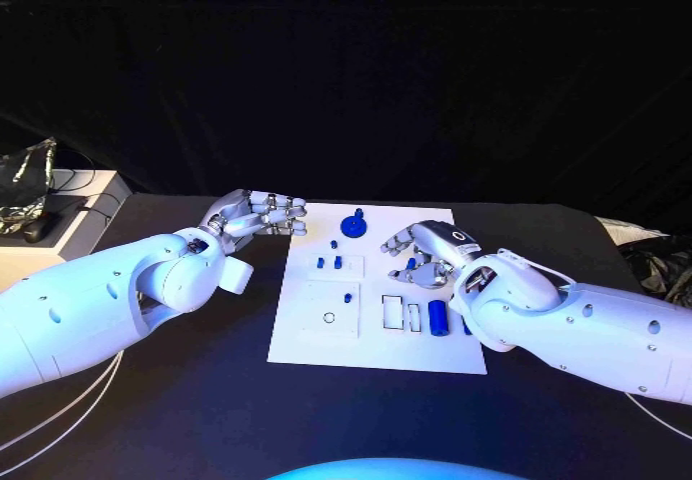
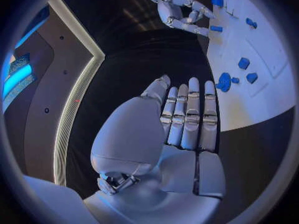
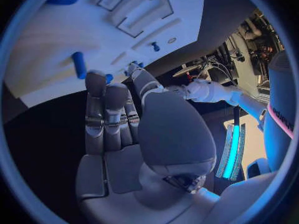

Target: Assemble the parts on the task board

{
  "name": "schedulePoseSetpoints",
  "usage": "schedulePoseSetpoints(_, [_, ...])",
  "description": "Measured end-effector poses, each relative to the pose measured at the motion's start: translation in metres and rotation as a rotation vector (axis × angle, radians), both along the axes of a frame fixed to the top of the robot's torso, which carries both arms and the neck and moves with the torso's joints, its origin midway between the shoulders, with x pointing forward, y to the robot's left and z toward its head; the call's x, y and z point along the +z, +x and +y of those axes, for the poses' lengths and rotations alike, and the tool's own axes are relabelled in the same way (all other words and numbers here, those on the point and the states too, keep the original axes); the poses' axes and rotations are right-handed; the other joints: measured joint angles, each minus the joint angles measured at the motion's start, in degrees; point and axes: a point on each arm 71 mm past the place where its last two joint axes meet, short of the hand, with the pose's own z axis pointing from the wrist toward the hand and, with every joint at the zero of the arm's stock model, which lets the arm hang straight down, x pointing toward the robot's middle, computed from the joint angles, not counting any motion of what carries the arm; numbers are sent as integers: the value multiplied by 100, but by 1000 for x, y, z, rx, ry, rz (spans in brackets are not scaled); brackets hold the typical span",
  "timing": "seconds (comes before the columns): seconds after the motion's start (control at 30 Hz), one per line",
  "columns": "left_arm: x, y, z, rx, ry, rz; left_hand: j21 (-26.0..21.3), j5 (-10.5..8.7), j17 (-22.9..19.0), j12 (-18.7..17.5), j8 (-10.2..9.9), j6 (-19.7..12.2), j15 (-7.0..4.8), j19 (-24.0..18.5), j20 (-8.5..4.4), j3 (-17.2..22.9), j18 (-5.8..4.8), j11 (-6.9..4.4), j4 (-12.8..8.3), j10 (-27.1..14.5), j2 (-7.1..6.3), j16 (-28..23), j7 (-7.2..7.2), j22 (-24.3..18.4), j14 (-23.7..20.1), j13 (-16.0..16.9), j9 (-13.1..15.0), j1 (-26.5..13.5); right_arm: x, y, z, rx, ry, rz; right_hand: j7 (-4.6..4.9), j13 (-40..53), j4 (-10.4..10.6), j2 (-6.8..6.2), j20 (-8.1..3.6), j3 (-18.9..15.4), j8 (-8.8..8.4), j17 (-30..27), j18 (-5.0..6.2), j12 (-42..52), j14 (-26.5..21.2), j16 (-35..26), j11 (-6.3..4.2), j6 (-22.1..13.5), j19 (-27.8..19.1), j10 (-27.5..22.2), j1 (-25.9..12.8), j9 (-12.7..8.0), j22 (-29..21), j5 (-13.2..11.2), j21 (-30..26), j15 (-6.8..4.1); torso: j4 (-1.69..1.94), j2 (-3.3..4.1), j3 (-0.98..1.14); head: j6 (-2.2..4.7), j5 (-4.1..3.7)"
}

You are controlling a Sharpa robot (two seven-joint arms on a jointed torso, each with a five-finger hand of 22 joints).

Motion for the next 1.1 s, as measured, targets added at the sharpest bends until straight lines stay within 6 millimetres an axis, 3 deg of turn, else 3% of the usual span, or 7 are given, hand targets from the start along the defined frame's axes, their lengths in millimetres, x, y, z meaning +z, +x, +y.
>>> schedulePoseSetpoints(0.07, [0, 0, 0, -1, 0, 0, 0, 0, 0, 0, 0, 0, 0, 0, 0, 0, 0, 0, 0, 0, 0, 0, 0, -4, 0, 0, 0, 0, 6, 5, -13, -25, -10, 2, -8, 0, -160, 19, -18, 72, 0, 11, 22, -9, 8, 24, -10, 33, 0, 42, -139, 0, 48, 0, 64, -8, -12, -1, -3, 18, -28])
schedulePoseSetpoints(0.17, [0, 0, 0, -1, -1, 1, 0, 0, 0, 0, 0, 0, 0, 0, 0, 0, 0, 0, 0, 0, 0, 0, 0, -7, 0, 0, 0, 0, 13, 12, -30, -52, -35, 13, -9, 0, -225, 8, -19, 22, 0, 21, 22, -9, 8, 23, -8, 32, 0, 40, -217, 0, 68, 0, 77, -8, -31, -3, -3, 33, -46])
schedulePoseSetpoints(0.33, [-1, 0, -2, -5, -3, 2, 0, 0, 0, 0, 0, 0, 0, 0, 0, 0, 0, 0, 0, 0, 0, 0, 0, -7, 0, 0, 0, 0, 15, 20, -44, -72, -85, 45, -24, 0, -147, 8, -19, -235, 0, 29, 24, -9, 8, 23, 52, 17, 0, -208, -217, 0, 77, 0, 77, -9, -58, -8, -1, 54, -69])
schedulePoseSetpoints(0.6, [-3, -1, -4, -8, -5, 6, 0, 0, 0, 0, 0, 0, 0, 0, 0, 0, 0, 0, 0, 0, 0, 0, 0, -6, 0, 0, 0, 0, 11, 25, -45, -69, -155, 85, -51, 0, -20, -37, -18, -237, 0, 29, 25, -9, 8, 23, 53, 44, 0, -226, -167, 0, 93, 0, 68, -9, -57, -13, -3, 56, -103])
schedulePoseSetpoints(0.87, [-4, -1, -3, -7, -4, 7, 0, 0, 1, 0, 0, 0, 0, 0, 0, 0, 0, 0, 0, 0, 0, 0, 0, -13, 0, 0, 0, 0, 5, 30, -39, -62, -212, 112, -75, 0, -72, -23, -17, -175, 0, 28, 25, -9, 8, 23, 21, 73, -1, -132, -154, 0, 104, 0, 56, -9, -57, -13, -10, 29, -87])
schedulePoseSetpoints(1.0, [-4, -2, -3, -6, -3, 7, 0, 0, 1, 0, 0, 0, 0, 0, 0, 0, 0, 0, 0, 0, 0, 0, 0, -13, 0, 0, 0, 0, 3, 32, -33, -54, -224, 116, -63, 0, -119, 32, -16, -16, 0, 38, 26, -9, 8, 22, -8, 85, -2, 2, -210, 0, 135, 0, 82, -9, -58, -12, -10, 20, -85])
schedulePoseSetpoints(1.1, [-4, -2, -3, -6, -4, 7, 0, 0, 1, 0, 0, 0, 0, 0, 0, 0, 1, 0, 0, 0, 0, 0, 0, -13, 0, 0, 0, 0, 2, 33, -29, -49, -227, 115, -33, 0, -188, 83, -15, 291, 0, 45, 26, -9, 8, 22, -20, 116, -3, 52, -262, -3, 165, -66, 169, -9, -58, -12, -10, 4, -85])
